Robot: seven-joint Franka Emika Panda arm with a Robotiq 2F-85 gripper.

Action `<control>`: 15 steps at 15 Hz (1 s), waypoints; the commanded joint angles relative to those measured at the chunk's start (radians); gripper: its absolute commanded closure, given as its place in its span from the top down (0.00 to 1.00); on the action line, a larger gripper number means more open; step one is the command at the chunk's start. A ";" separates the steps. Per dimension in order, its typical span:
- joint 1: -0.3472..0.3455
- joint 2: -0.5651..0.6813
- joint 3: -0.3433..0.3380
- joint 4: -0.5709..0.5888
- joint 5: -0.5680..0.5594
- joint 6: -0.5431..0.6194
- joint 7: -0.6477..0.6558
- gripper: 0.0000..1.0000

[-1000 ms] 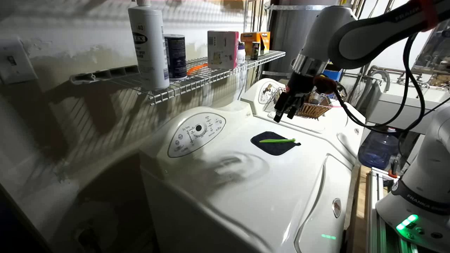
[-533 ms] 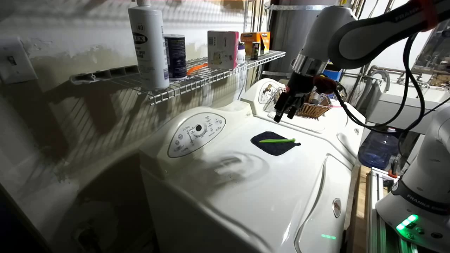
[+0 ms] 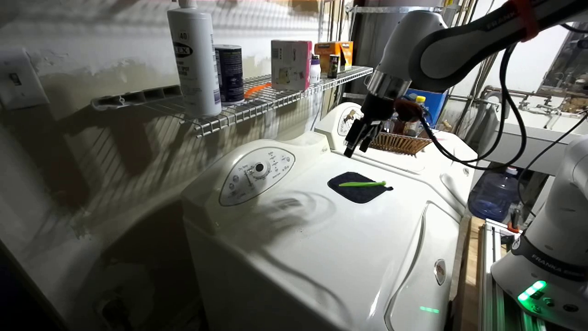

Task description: Press a button on the right side of the washing machine

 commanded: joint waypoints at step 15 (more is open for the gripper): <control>-0.049 0.492 -0.002 0.375 0.290 0.207 -0.431 0.00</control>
